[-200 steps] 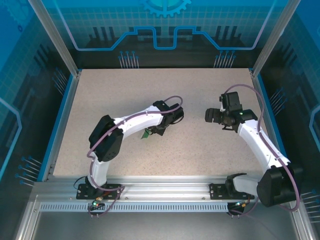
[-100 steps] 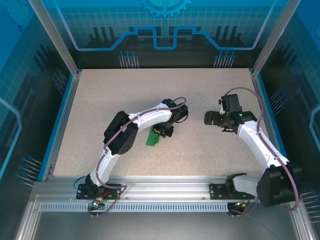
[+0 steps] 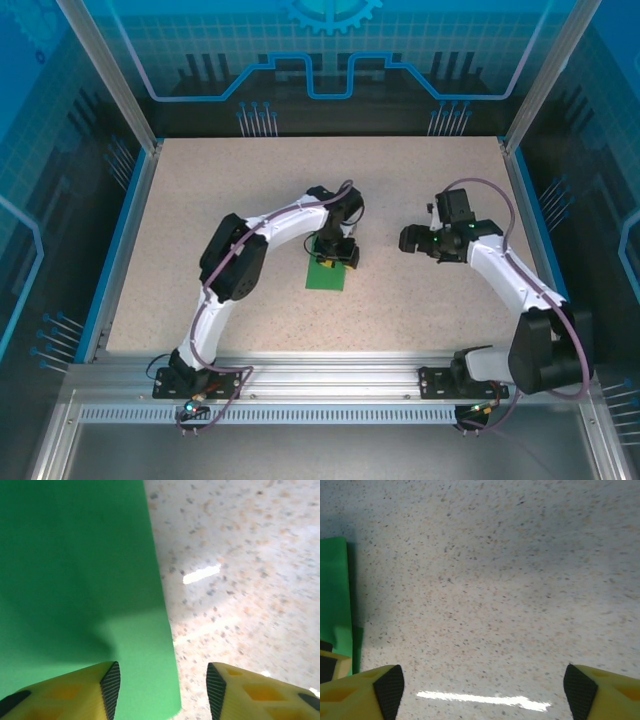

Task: Fold a paper plane with a square sheet of paper (fold left side to right side)
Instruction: Turn over the paper at the center of the table.

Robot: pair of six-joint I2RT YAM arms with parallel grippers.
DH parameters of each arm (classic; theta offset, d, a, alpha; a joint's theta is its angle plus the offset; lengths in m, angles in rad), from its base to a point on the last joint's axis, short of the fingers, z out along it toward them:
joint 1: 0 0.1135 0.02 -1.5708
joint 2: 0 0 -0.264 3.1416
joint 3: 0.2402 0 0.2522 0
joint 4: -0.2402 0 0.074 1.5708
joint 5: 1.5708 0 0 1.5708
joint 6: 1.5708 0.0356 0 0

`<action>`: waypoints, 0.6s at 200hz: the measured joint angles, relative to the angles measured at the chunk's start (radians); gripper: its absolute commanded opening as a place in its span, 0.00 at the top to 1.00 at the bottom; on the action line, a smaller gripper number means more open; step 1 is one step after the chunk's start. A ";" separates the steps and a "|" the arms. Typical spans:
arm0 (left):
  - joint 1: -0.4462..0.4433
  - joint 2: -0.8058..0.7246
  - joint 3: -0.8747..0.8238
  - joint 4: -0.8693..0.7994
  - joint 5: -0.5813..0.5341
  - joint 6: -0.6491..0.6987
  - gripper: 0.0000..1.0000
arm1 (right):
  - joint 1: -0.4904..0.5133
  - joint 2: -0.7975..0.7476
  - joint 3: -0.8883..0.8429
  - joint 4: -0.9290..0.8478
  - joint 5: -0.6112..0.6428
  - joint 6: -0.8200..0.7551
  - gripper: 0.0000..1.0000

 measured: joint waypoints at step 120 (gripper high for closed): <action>0.328 -0.430 -0.629 0.461 0.255 -0.117 0.39 | 0.254 0.433 0.195 0.280 -0.265 0.109 0.55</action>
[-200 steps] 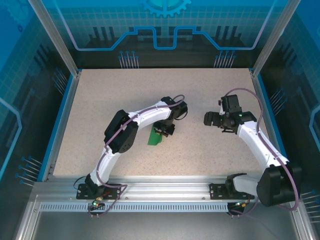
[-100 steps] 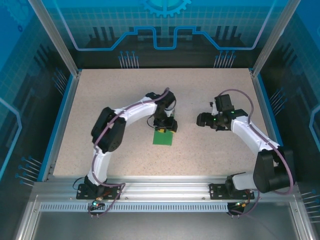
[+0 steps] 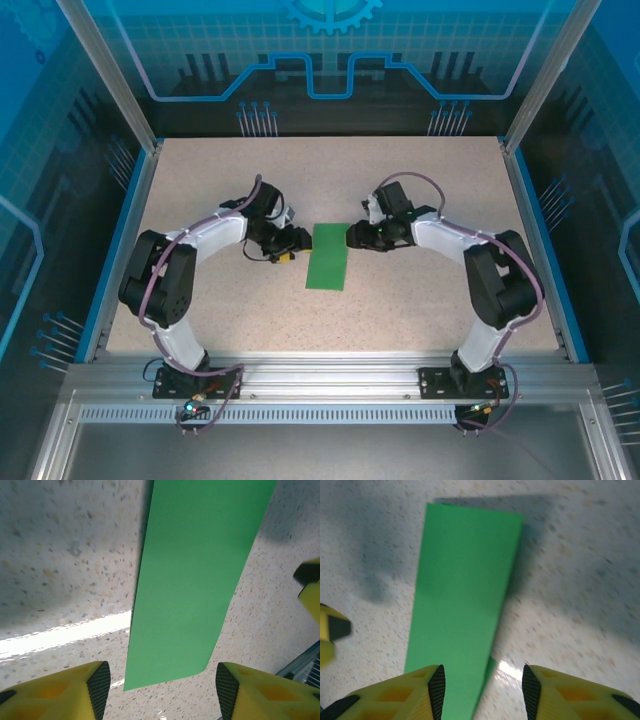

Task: Fold a paper plane with a square sheet of paper (fold left side to right side)
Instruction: Turn over the paper at the center of the table, then third fold the triangle at the center of the table.

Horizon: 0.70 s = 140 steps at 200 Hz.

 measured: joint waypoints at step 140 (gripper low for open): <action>-0.005 0.102 -0.024 0.097 0.068 -0.040 0.39 | 0.010 0.269 0.219 0.008 -0.014 -0.032 0.58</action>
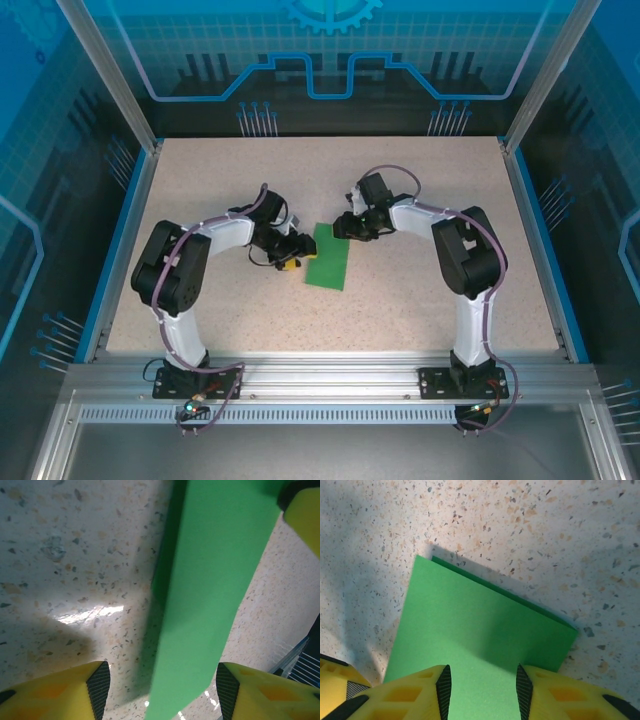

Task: Fold a paper plane with a square sheet of paper (fold left side to right side)
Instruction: Third fold the triangle at the center of the table.

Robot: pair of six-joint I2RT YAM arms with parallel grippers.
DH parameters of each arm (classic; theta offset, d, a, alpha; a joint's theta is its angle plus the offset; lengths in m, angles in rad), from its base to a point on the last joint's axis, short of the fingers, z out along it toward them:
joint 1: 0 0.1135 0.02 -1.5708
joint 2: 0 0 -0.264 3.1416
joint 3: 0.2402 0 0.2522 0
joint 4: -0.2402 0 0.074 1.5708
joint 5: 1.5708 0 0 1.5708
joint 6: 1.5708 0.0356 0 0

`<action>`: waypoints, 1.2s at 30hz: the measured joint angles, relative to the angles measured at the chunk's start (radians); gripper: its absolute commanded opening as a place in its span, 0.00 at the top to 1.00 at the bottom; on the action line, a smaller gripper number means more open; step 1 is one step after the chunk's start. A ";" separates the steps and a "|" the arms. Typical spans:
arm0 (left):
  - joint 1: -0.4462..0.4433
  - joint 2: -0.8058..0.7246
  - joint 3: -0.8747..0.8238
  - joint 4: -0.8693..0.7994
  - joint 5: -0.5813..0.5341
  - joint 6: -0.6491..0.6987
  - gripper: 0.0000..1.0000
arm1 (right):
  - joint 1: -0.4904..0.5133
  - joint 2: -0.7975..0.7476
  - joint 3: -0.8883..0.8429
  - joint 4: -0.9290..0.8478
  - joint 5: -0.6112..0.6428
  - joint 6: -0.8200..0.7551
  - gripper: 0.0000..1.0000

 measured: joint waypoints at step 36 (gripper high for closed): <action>-0.052 0.055 0.043 -0.001 0.026 -0.020 1.00 | 0.000 -0.093 -0.066 0.008 0.074 -0.094 0.37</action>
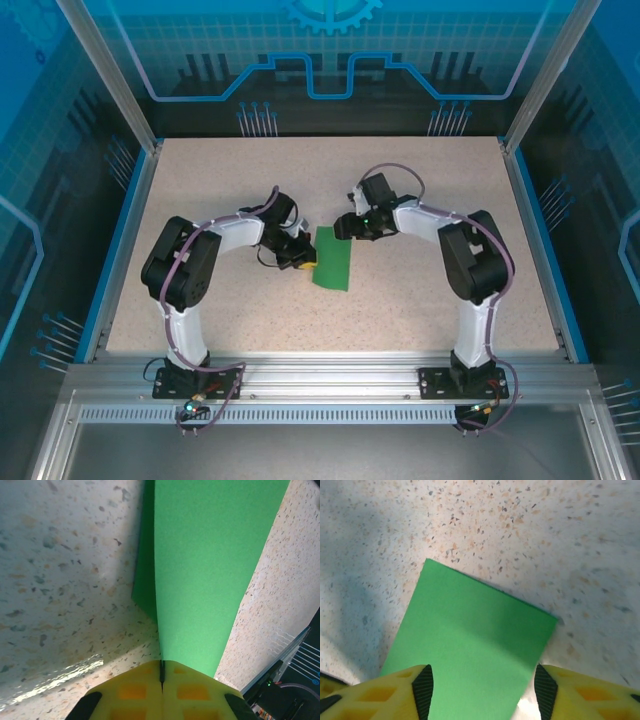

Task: Fold a paper plane with a square sheet of paper (fold left side to right side)
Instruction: Third fold the triangle at the center of the table.

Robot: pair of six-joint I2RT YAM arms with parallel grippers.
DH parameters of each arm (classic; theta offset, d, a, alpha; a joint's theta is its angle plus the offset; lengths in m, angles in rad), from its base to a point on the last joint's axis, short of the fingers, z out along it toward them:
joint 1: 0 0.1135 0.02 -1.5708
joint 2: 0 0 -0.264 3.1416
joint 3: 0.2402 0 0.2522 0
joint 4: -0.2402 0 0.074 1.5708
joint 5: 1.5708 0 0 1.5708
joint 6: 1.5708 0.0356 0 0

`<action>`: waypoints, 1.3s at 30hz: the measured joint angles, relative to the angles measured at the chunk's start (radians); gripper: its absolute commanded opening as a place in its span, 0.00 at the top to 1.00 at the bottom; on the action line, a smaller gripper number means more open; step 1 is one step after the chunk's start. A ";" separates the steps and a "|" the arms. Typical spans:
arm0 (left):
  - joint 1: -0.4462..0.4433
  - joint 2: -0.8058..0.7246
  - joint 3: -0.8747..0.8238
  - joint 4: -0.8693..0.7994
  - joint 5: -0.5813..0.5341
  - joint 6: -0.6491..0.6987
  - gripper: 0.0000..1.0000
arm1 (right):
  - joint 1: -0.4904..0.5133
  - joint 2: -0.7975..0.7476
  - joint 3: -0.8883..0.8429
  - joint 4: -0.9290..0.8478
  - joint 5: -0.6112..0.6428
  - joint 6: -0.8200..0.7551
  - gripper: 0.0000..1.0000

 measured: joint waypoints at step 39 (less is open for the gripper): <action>-0.042 0.000 -0.005 0.008 0.018 -0.168 1.00 | 0.433 -0.294 -0.351 0.106 0.234 -0.234 0.45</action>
